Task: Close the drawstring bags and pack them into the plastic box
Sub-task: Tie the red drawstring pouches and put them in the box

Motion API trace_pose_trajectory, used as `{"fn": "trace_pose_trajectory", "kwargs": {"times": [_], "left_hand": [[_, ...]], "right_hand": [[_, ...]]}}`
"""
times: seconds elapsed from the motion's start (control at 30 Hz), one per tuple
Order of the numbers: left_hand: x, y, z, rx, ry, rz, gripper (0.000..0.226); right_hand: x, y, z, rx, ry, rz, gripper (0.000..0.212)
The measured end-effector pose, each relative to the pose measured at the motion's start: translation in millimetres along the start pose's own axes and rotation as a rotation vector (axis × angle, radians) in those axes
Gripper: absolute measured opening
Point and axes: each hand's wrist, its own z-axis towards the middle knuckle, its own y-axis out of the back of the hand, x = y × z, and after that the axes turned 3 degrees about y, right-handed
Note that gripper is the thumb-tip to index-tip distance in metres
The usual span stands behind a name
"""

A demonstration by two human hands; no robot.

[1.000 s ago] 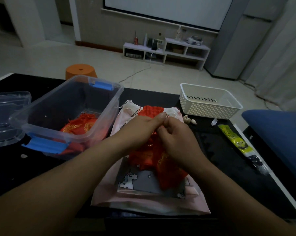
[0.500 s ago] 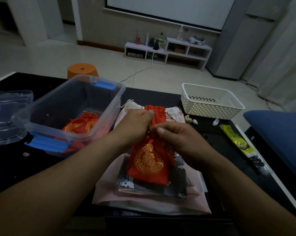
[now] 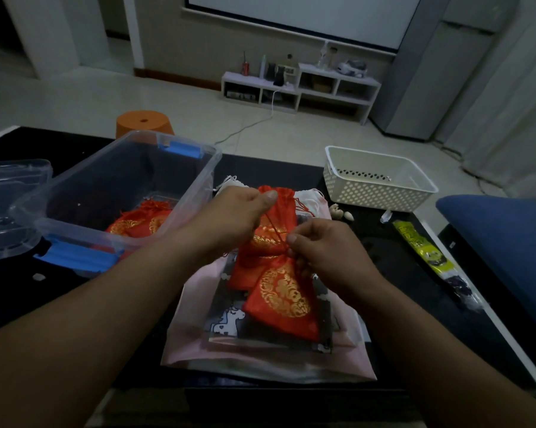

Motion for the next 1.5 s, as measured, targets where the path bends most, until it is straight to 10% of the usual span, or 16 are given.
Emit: {"fn": "trace_pose_trajectory", "kwargs": {"times": [0.6,0.73,0.97,1.5], "left_hand": [[-11,-2,-12,0.022,-0.189,0.100,0.018],[5,-1,-22,0.244,-0.193,0.344,0.045],[15,-7,-18,0.033,-0.421,0.532,0.008],[-2,14,-20,0.026,-0.318,0.554,0.017]], "right_hand": [[2,-3,-3,0.128,-0.070,0.234,0.025],[-4,4,2,0.148,-0.073,0.314,0.029],[-10,8,3,0.118,-0.052,0.317,0.025],[-5,15,3,0.146,0.029,0.318,0.007]]}}
